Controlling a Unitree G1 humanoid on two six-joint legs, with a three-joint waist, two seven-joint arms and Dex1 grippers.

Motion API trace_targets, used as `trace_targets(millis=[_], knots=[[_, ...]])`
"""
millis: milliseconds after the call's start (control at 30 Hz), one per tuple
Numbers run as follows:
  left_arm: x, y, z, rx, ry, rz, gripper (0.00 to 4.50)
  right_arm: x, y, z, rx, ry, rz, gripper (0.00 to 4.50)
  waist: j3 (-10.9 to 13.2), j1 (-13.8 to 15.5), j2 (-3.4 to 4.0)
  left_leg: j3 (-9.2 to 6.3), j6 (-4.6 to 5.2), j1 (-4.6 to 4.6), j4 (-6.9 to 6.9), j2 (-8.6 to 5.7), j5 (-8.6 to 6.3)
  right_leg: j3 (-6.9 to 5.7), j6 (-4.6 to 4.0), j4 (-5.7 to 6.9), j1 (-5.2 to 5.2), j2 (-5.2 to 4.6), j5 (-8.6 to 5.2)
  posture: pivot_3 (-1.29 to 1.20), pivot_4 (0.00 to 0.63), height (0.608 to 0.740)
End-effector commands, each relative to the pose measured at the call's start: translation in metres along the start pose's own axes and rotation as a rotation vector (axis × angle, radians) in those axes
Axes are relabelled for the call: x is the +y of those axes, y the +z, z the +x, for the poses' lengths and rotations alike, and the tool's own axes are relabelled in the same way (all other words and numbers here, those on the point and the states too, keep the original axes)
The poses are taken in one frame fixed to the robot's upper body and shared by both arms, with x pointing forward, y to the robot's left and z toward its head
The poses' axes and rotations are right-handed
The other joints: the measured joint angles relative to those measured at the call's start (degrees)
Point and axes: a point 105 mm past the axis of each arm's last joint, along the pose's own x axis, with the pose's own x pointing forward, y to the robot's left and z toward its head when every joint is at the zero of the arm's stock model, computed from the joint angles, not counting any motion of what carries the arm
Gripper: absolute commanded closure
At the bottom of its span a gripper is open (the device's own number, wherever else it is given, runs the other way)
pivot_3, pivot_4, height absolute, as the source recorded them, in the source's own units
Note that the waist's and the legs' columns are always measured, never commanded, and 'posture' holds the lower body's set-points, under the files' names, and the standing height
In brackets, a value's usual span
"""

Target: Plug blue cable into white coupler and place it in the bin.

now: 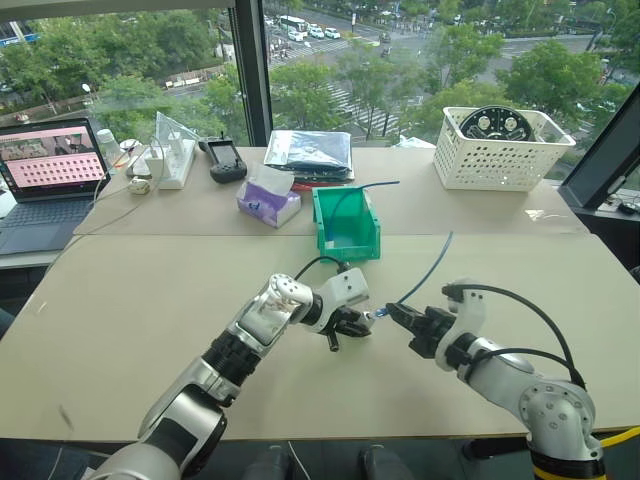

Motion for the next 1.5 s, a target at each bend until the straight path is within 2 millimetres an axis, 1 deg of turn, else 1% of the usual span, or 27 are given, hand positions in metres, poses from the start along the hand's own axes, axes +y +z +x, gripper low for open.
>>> trace_targets(millis=[33,200,433,567,700,900,1500], knots=[[-0.005,0.009,0.002,-0.013,-0.019,0.021,3.86,0.002,0.006,0.001,-0.019,0.002,-0.029,4.5,0.0,0.0,0.0,0.0,0.0,0.0,0.0,0.0,0.0,0.0,0.0,0.0,0.0,0.0,0.0,0.0,0.15,0.74],[-0.004,0.009,0.003,-0.015,-0.015,0.016,3.86,0.006,0.009,0.001,-0.024,0.01,-0.051,4.5,0.0,0.1,0.0,0.0,0.0,0.0,0.02,-0.01,0.0,0.0,0.0,0.01,0.0,0.0,0.0,0.0,0.15,0.74],[-0.004,0.012,0.004,-0.021,-0.006,0.006,3.86,0.024,0.015,0.0,-0.015,0.046,-0.144,4.5,0.0,0.1,0.0,-0.01,0.0,0.0,0.03,-0.01,0.0,0.0,-0.02,0.03,0.0,0.0,0.01,0.0,0.15,0.74],[-0.003,0.014,0.005,-0.024,-0.003,0.002,3.86,0.028,0.015,0.0,-0.013,0.052,-0.154,4.5,0.0,0.3,0.0,-0.02,0.0,-0.02,0.09,-0.02,0.0,-0.01,-0.01,0.03,0.0,-0.01,0.01,0.0,0.15,0.74],[-0.003,0.014,0.005,-0.025,-0.002,-0.003,3.86,0.028,0.014,-0.001,-0.004,0.043,-0.171,4.5,0.0,0.4,0.0,-0.01,0.0,-0.02,0.11,-0.01,0.0,-0.01,-0.01,0.03,0.0,-0.01,0.01,0.0,0.15,0.74],[-0.003,0.015,0.006,-0.023,-0.001,-0.011,3.86,0.026,0.019,-0.003,-0.014,0.017,-0.212,4.5,0.0,0.4,0.0,-0.01,0.0,-0.03,0.14,-0.02,0.0,-0.01,0.0,0.04,0.0,-0.01,0.01,0.0,0.15,0.74],[-0.003,0.015,0.007,-0.023,-0.003,-0.021,3.86,0.025,0.023,-0.004,-0.009,0.003,-0.255,4.5,0.0,0.4,0.0,-0.01,0.0,-0.03,0.15,-0.01,0.0,-0.01,-0.01,0.05,0.0,0.0,0.01,0.0,0.15,0.74]])
